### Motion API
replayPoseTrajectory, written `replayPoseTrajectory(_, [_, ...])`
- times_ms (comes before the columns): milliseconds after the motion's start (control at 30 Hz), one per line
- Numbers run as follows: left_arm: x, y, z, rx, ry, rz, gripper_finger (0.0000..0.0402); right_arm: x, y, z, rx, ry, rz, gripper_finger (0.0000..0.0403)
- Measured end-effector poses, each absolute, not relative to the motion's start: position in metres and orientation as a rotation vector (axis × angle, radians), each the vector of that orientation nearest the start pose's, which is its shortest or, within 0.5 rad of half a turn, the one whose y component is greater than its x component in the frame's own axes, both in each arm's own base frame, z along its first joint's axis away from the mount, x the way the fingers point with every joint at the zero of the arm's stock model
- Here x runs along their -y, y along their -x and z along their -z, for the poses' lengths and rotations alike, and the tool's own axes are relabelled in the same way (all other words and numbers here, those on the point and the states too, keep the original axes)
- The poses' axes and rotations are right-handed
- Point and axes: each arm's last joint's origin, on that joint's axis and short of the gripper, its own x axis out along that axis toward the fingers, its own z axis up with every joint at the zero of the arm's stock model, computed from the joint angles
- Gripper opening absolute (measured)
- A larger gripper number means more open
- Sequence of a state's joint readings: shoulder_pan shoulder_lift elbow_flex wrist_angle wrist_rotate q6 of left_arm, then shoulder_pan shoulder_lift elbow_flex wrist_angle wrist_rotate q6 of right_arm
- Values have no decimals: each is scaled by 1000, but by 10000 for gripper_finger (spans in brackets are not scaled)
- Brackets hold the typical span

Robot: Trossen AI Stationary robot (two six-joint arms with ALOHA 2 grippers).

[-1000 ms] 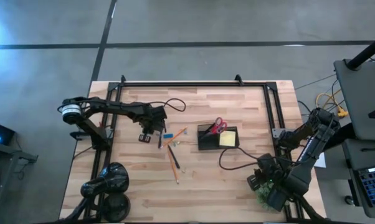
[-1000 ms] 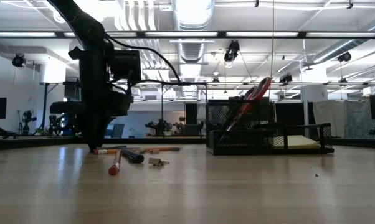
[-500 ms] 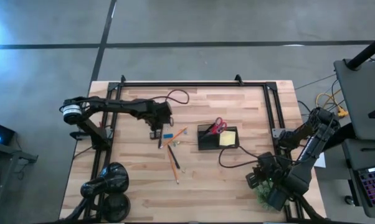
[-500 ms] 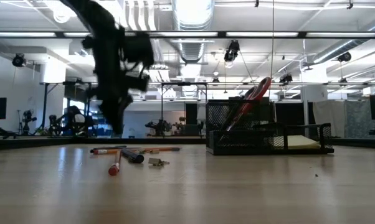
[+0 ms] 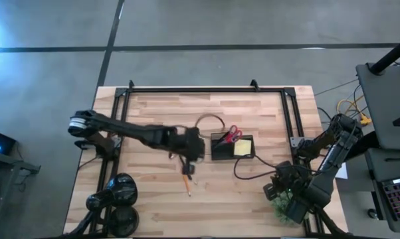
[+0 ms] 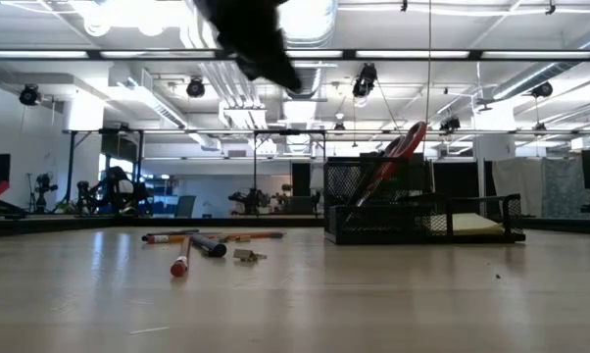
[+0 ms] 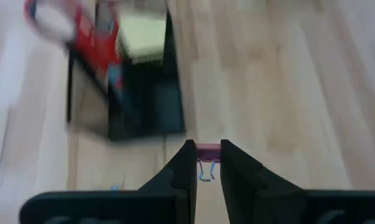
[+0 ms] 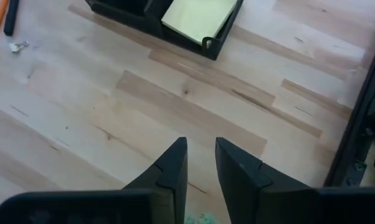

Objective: Pick and place office supplies into organizer
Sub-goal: Put the pink binder clip into the desk organizer

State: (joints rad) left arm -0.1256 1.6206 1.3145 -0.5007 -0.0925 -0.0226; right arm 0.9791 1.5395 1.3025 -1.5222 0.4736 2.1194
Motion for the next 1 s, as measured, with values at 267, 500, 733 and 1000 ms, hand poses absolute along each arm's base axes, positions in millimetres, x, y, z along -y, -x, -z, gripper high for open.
replayPoseTrajectory(267, [50, -423, -247, -821, -48, -80, 31, -194, -146, -280, -920, -638, 924, 79])
replayPoseTrajectory(500, [44, -462, -219, -889, -95, -161, 31, -194, -146, -281, -918, -647, 924, 73])
replayPoseTrajectory(733, [30, -470, -194, -941, -134, -277, 31, -194, -146, -281, -912, -660, 931, 76])
replayPoseTrajectory(1000, [26, -471, -193, -949, -72, -257, 72, -194, -146, -281, -913, -658, 933, 77])
